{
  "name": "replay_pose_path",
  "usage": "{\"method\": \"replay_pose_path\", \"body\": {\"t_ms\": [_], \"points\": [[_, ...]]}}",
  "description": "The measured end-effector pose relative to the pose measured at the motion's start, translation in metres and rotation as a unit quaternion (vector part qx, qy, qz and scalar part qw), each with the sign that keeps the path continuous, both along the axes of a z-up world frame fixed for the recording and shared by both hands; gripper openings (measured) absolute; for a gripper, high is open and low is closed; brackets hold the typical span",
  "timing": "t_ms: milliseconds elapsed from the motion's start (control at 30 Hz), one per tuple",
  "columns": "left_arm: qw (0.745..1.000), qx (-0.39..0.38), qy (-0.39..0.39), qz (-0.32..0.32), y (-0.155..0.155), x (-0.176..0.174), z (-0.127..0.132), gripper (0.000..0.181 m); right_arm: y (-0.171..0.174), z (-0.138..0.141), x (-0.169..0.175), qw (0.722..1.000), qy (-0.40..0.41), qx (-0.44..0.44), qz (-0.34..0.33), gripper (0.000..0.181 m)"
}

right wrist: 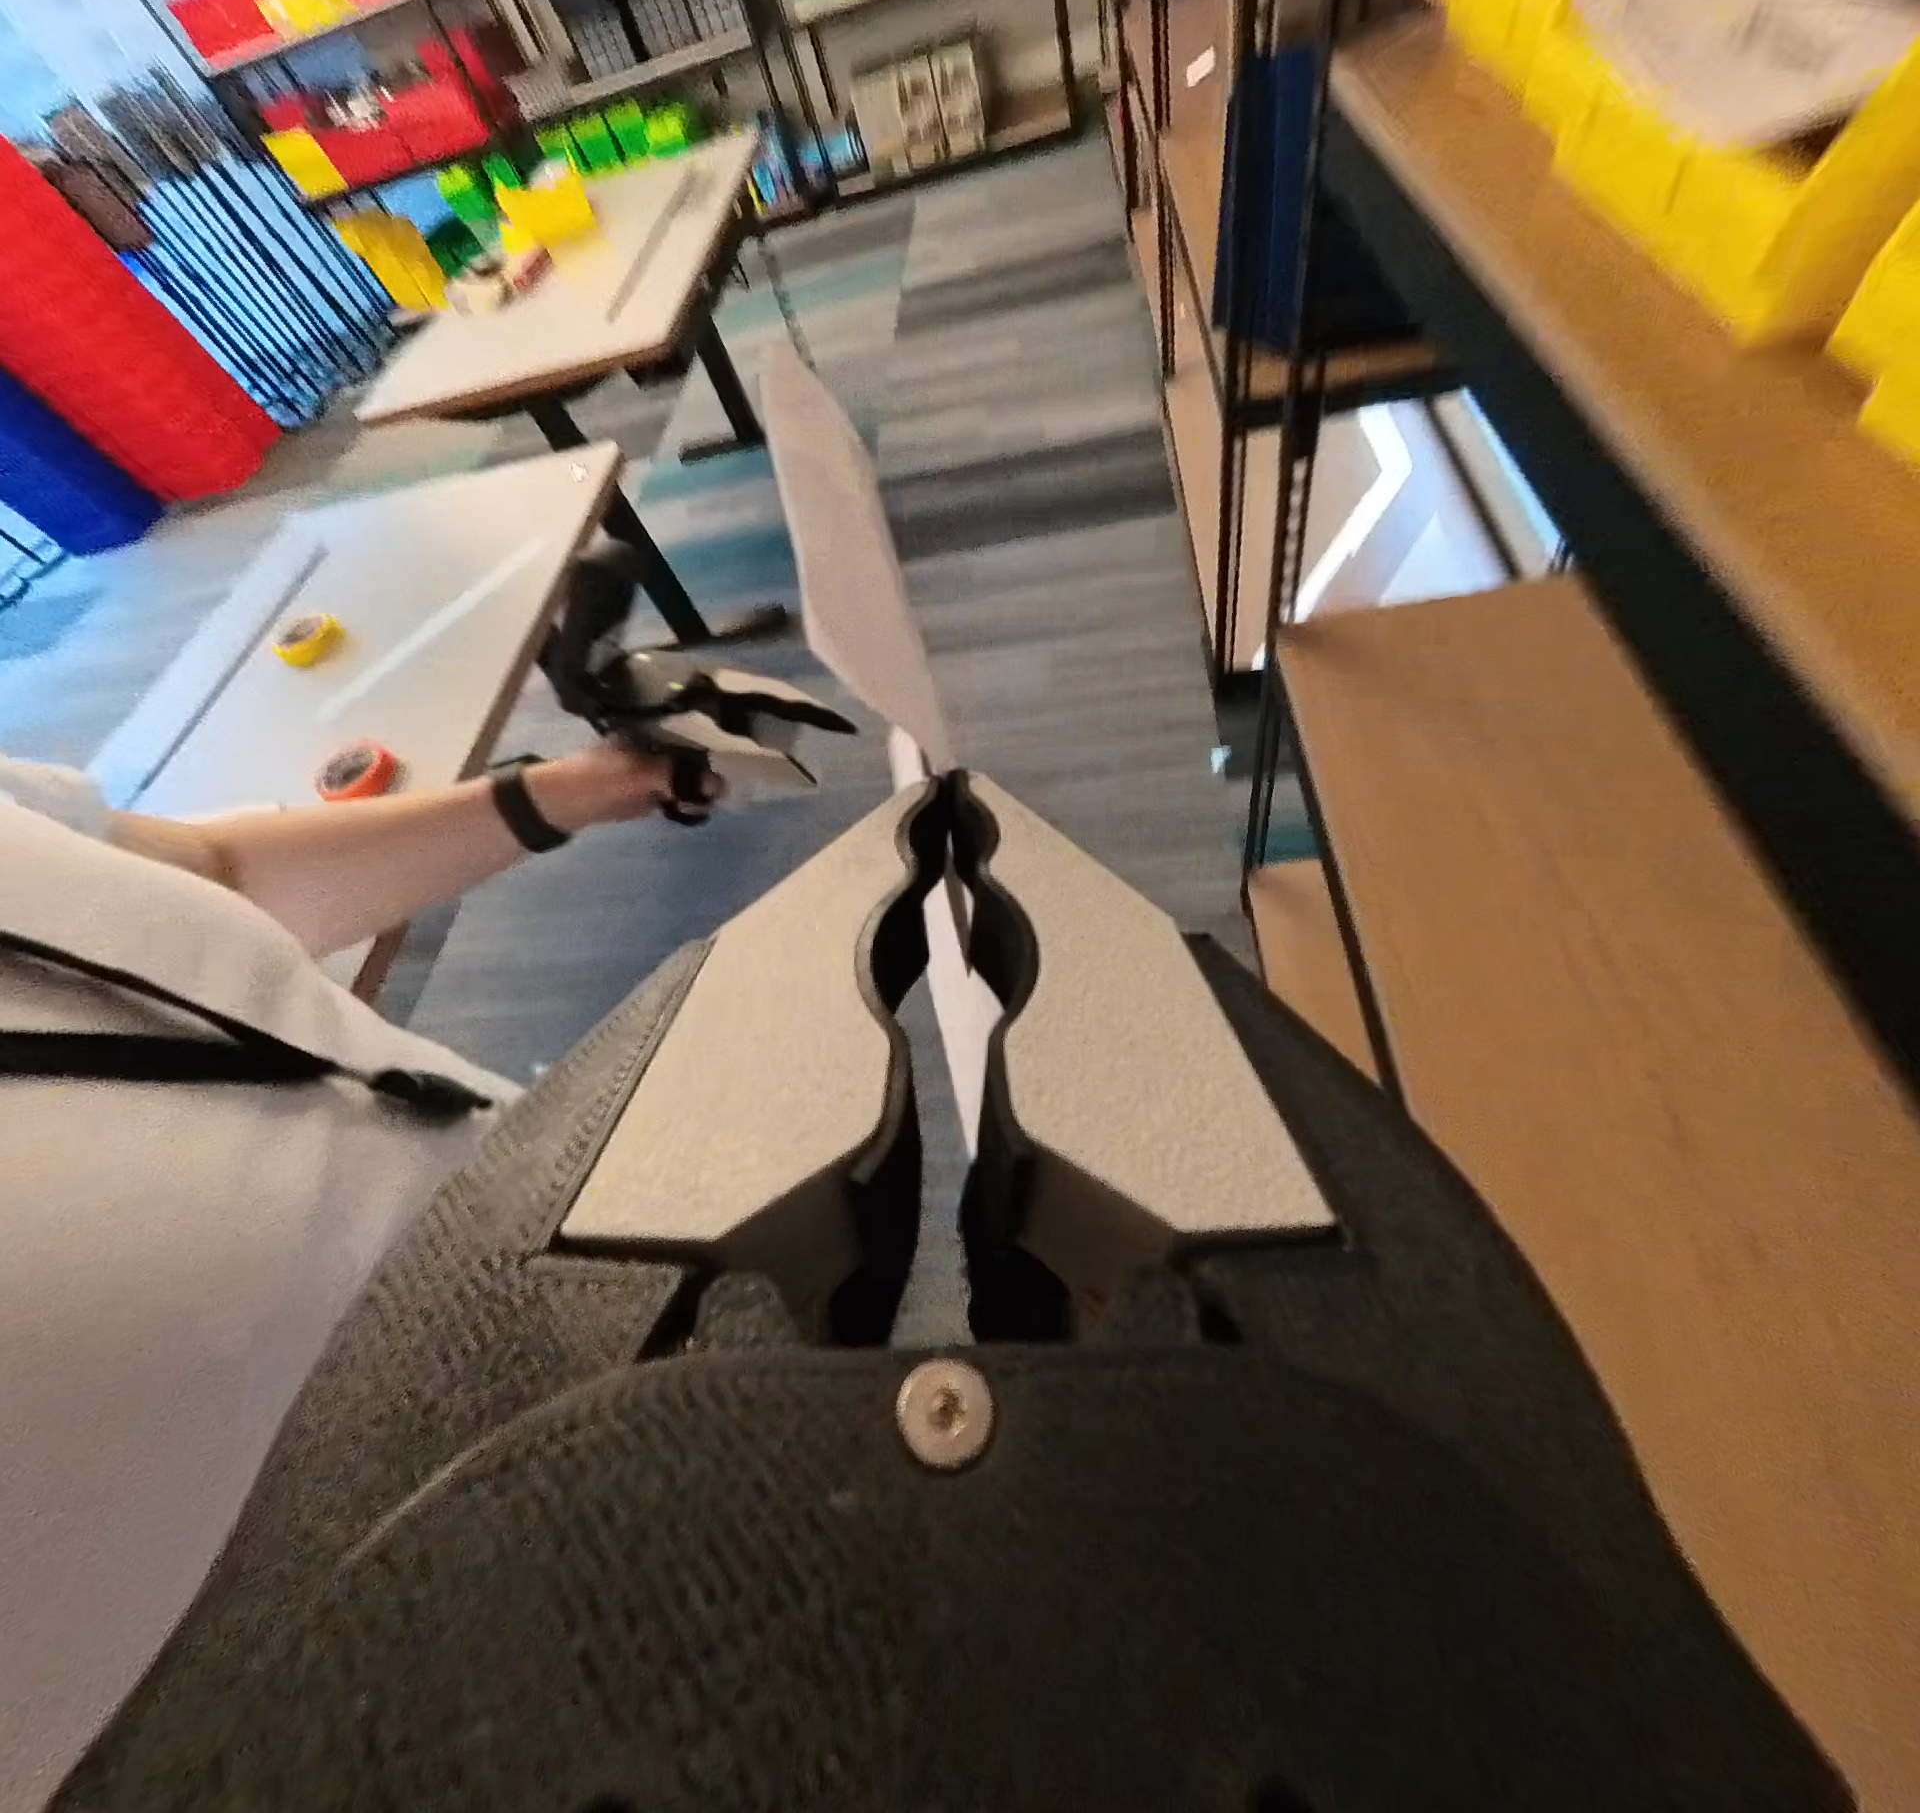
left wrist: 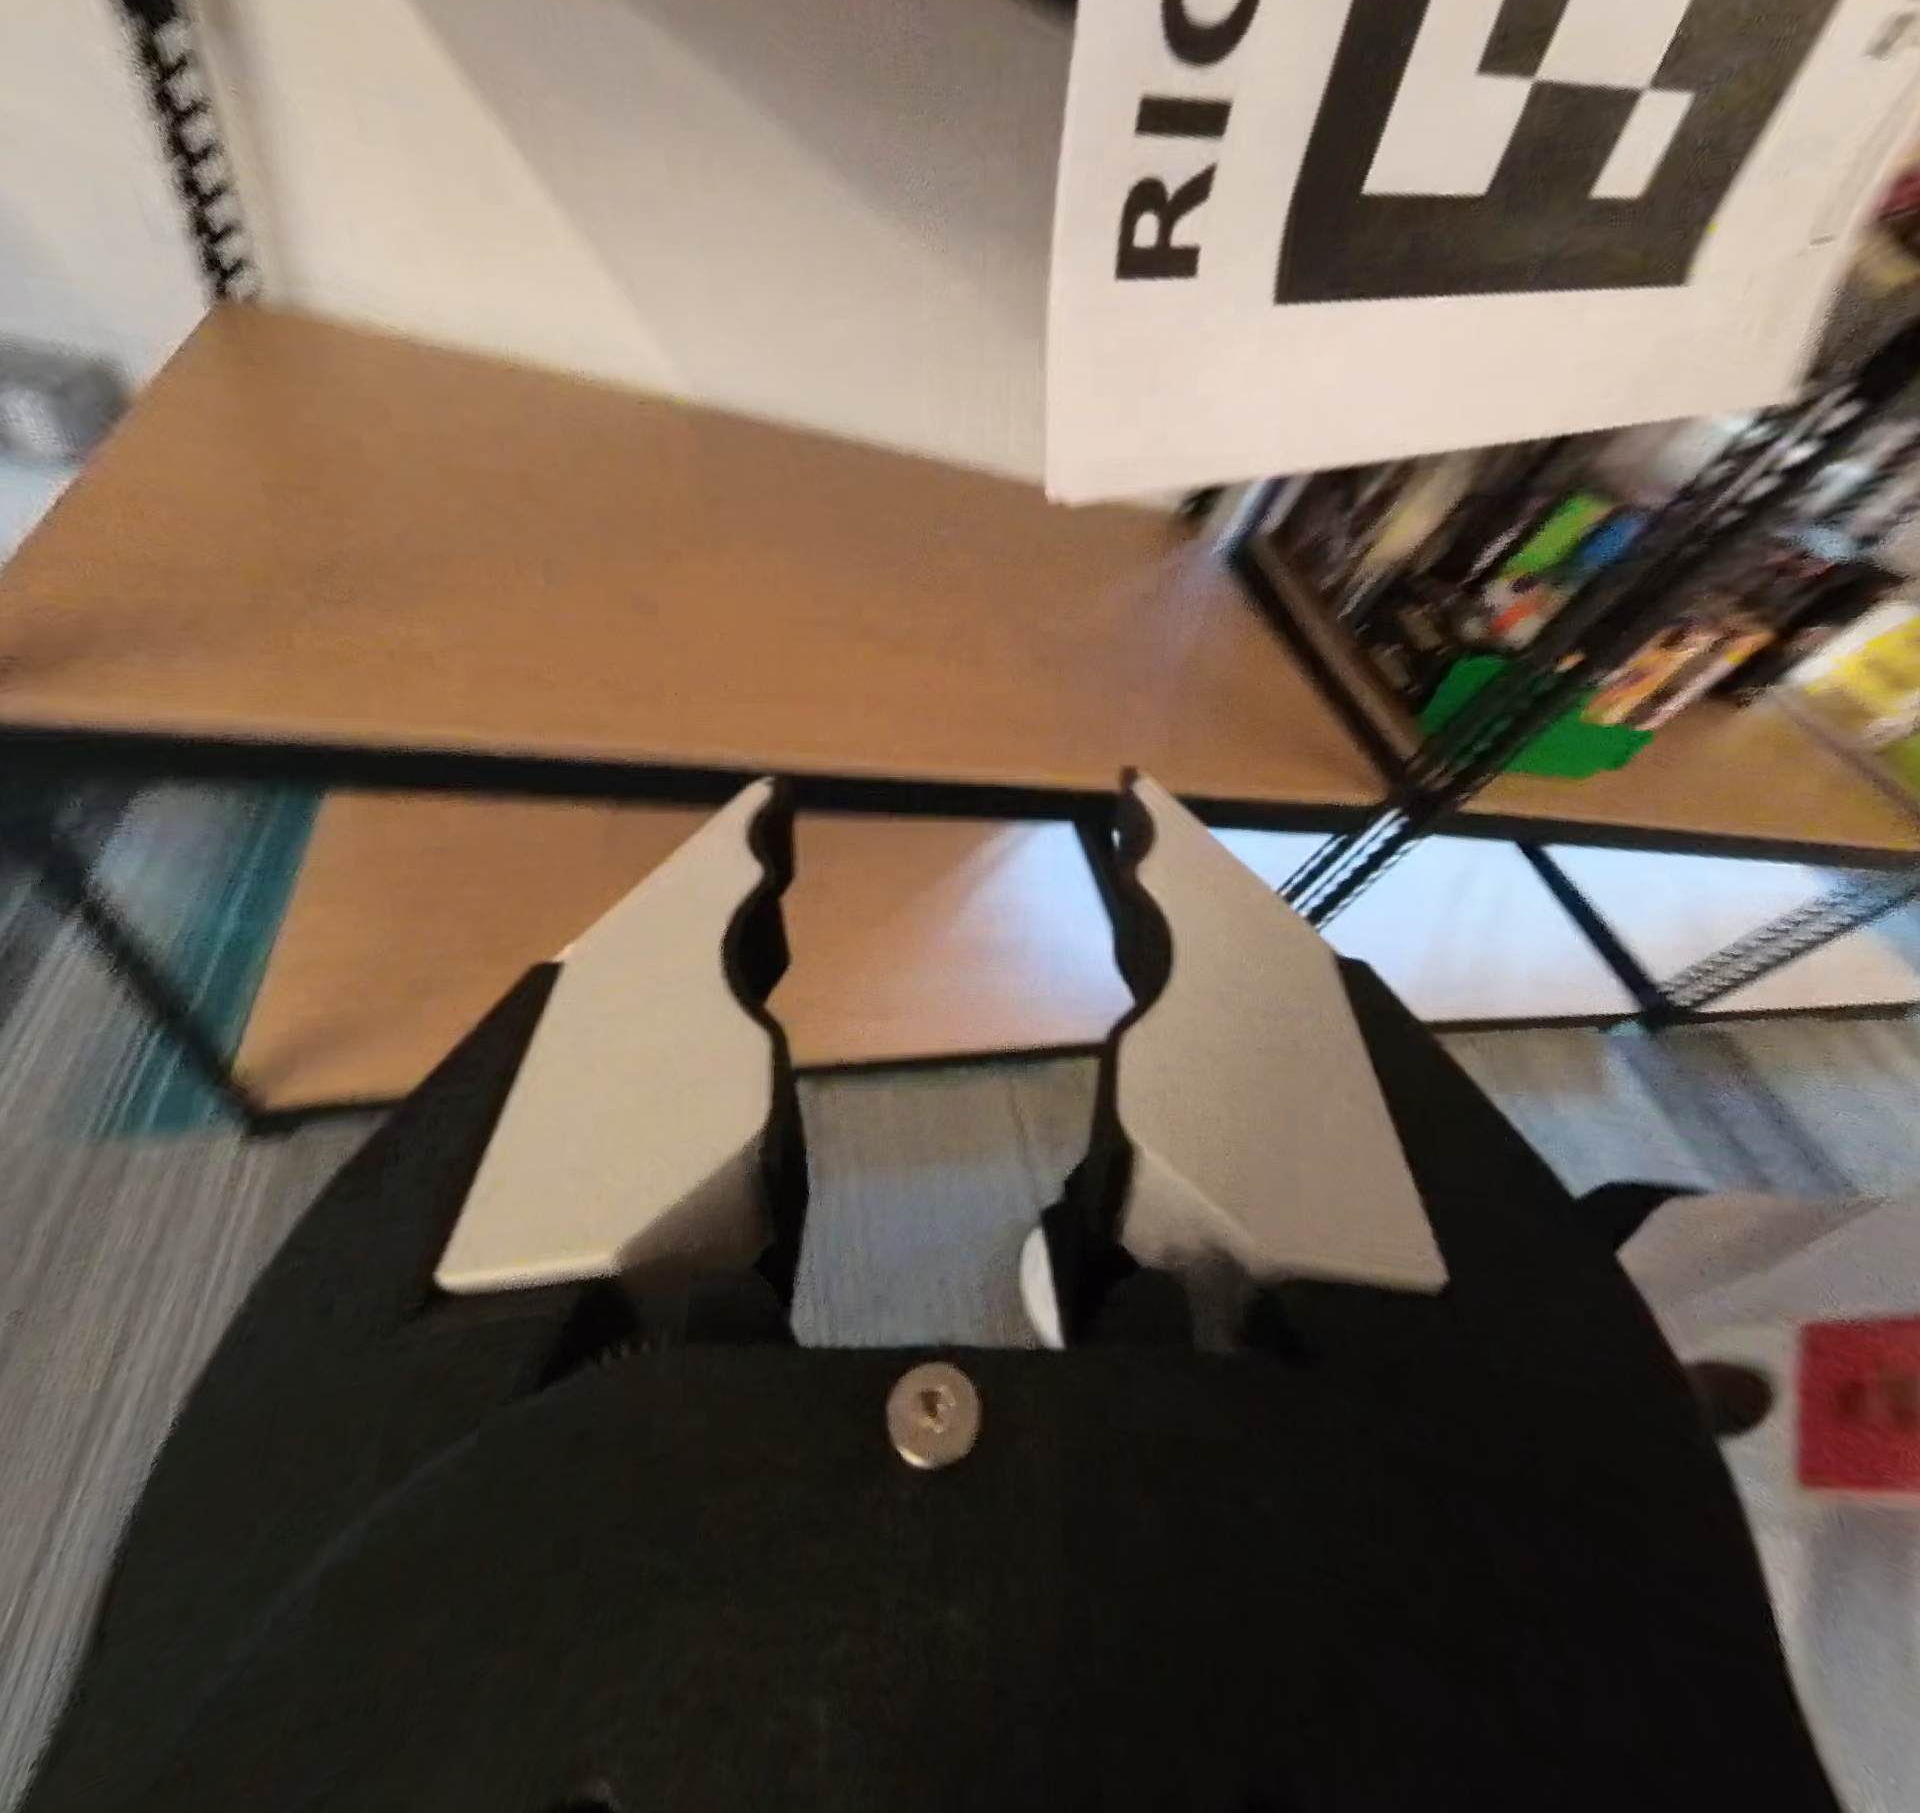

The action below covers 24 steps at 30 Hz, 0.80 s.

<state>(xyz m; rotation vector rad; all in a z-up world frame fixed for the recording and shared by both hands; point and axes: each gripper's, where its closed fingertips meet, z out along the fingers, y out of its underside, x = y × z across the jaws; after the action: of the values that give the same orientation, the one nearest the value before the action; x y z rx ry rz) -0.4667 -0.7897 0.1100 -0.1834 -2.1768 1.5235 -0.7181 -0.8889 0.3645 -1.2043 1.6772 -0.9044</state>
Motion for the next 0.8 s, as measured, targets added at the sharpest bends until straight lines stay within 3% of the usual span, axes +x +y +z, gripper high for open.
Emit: {"method": "replay_pose_path", "body": {"t_ms": [67,133,267,367,433,467,533,667,733,800], "points": [[0.998,-0.028,0.032,-0.050,-0.041,-0.020,0.047,0.089,-0.011,0.036,-0.001,1.000,-0.021,-0.008,0.014,0.000],[0.989,-0.058,0.069,-0.116,-0.078,-0.041,0.099,0.103,-0.024,0.062,-0.004,0.999,-0.033,-0.020,0.027,0.000],[0.940,-0.120,0.171,-0.271,-0.111,-0.080,0.197,0.085,-0.047,0.093,-0.018,0.997,-0.047,-0.033,0.054,0.000],[0.922,-0.128,0.165,-0.324,-0.128,-0.102,0.229,0.066,-0.065,0.105,-0.036,0.995,-0.072,-0.036,0.067,0.000],[0.925,-0.128,0.134,-0.333,-0.148,-0.116,0.240,0.034,-0.079,0.111,-0.048,0.992,-0.110,-0.005,0.068,0.000],[0.919,-0.124,0.114,-0.357,-0.154,-0.125,0.245,0.000,-0.089,0.113,-0.055,0.990,-0.129,0.006,0.059,0.000],[0.923,-0.095,0.052,-0.370,-0.183,-0.135,0.261,0.000,-0.112,0.112,-0.074,0.985,-0.170,0.020,0.019,0.000],[0.916,-0.034,-0.043,-0.397,-0.269,-0.144,0.351,0.000,-0.159,0.086,-0.107,0.962,-0.241,0.037,-0.121,0.000],[0.907,0.028,-0.156,-0.389,-0.332,-0.156,0.382,0.000,-0.179,0.075,-0.102,0.943,-0.273,0.056,-0.181,0.000],[0.878,0.060,-0.297,-0.370,-0.396,-0.169,0.399,0.000,-0.199,0.066,-0.084,0.927,-0.288,0.067,-0.233,0.000]]}}
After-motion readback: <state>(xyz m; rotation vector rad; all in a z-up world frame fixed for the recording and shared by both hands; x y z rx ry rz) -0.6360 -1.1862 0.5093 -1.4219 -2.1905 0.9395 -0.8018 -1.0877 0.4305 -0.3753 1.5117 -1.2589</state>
